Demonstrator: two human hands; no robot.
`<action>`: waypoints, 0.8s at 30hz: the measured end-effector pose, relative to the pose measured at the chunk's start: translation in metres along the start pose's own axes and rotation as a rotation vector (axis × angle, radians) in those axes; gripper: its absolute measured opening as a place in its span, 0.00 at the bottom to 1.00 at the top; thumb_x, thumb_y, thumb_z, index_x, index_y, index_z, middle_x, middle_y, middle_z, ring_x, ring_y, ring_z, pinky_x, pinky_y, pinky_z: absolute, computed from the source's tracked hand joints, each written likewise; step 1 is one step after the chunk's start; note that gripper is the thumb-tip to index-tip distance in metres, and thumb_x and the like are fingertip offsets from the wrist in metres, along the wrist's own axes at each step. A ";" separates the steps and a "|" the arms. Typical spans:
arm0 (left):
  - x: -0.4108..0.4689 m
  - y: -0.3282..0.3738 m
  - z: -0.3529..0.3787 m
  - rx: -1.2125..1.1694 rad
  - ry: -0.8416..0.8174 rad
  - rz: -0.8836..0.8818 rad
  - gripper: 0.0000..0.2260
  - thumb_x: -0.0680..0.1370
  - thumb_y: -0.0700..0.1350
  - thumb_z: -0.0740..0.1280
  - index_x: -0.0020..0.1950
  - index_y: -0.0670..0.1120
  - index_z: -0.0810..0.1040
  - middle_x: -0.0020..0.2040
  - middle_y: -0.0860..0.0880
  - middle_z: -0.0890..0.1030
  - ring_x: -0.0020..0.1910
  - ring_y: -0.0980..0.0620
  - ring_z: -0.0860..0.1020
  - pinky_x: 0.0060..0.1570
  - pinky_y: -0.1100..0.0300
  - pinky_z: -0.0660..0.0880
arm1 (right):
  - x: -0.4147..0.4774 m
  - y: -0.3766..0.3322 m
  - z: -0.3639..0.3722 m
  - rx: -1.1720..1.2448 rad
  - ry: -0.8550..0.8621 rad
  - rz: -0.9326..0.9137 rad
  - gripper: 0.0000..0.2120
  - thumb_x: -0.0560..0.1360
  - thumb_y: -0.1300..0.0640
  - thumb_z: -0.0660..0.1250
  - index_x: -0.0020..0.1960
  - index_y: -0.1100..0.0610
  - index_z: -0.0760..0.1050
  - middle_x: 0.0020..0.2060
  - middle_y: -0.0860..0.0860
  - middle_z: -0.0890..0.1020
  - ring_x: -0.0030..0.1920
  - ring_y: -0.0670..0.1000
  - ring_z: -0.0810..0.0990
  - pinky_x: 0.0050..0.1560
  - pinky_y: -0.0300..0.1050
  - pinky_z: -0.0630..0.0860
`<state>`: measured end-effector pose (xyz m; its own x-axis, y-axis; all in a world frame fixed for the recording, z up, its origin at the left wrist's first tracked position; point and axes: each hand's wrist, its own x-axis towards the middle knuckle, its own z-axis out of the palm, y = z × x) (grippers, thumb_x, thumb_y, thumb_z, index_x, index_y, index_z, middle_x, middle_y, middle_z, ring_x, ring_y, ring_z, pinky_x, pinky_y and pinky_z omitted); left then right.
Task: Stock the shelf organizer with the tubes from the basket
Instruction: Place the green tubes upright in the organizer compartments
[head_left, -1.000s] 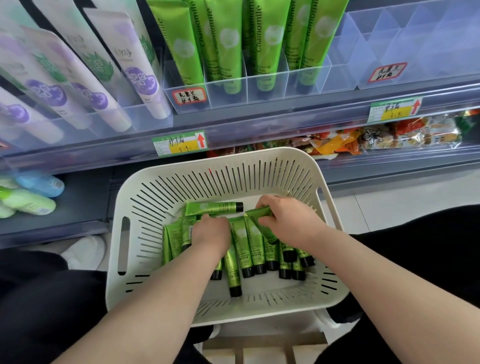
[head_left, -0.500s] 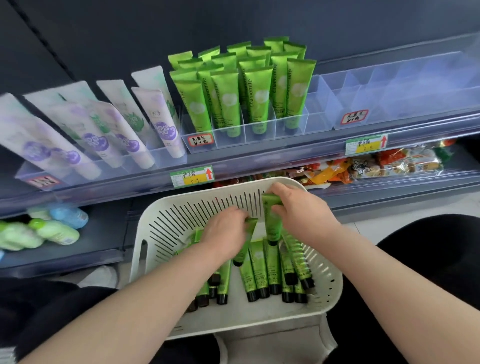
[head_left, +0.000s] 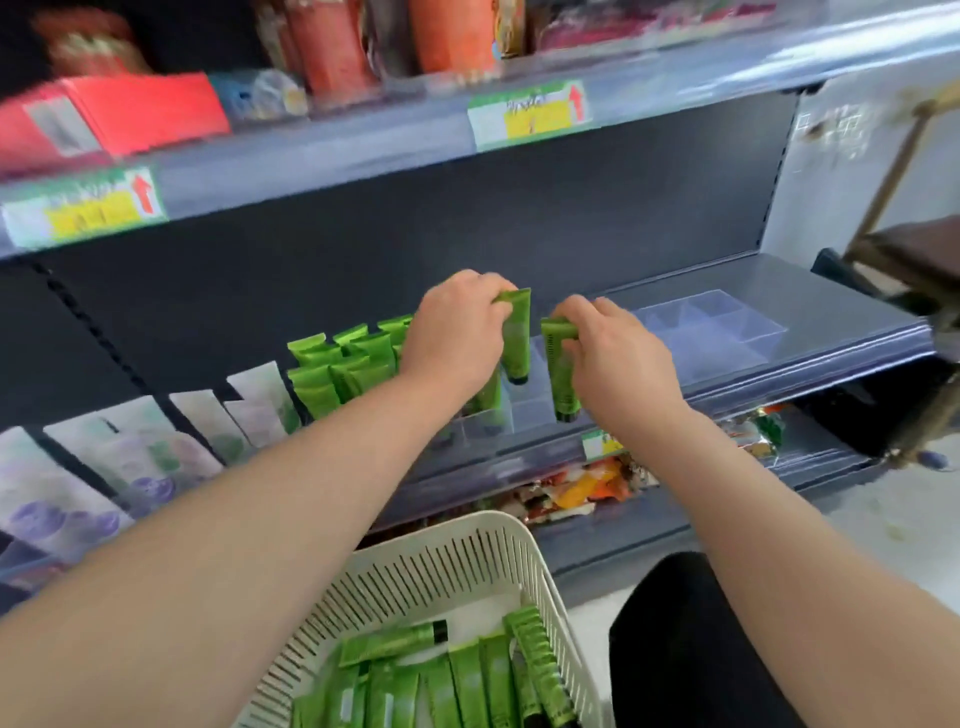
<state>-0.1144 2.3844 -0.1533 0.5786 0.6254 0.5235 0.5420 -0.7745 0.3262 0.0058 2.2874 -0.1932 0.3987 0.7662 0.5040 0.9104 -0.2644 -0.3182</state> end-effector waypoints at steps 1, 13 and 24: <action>0.013 0.003 0.004 -0.004 0.011 -0.007 0.11 0.79 0.43 0.63 0.59 0.47 0.81 0.55 0.46 0.81 0.57 0.44 0.76 0.56 0.54 0.70 | 0.009 0.005 0.000 0.017 0.025 -0.002 0.11 0.77 0.60 0.59 0.59 0.54 0.71 0.49 0.55 0.74 0.52 0.61 0.74 0.37 0.49 0.66; 0.118 -0.025 0.068 0.282 -0.314 -0.236 0.09 0.76 0.38 0.62 0.40 0.46 0.79 0.44 0.45 0.79 0.43 0.41 0.76 0.37 0.57 0.68 | 0.091 0.033 0.036 0.208 0.050 -0.047 0.13 0.76 0.63 0.60 0.60 0.54 0.73 0.47 0.54 0.75 0.50 0.59 0.74 0.41 0.51 0.71; 0.117 -0.045 0.081 0.255 -0.336 -0.298 0.12 0.76 0.36 0.62 0.52 0.48 0.82 0.53 0.46 0.80 0.49 0.43 0.77 0.41 0.57 0.70 | 0.120 0.034 0.070 0.231 -0.028 -0.052 0.13 0.77 0.62 0.59 0.61 0.54 0.72 0.50 0.55 0.76 0.51 0.59 0.74 0.45 0.52 0.73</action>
<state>-0.0214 2.5005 -0.1705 0.5172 0.8441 0.1417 0.8206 -0.5361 0.1982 0.0763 2.4115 -0.2002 0.3455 0.7919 0.5035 0.8789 -0.0850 -0.4693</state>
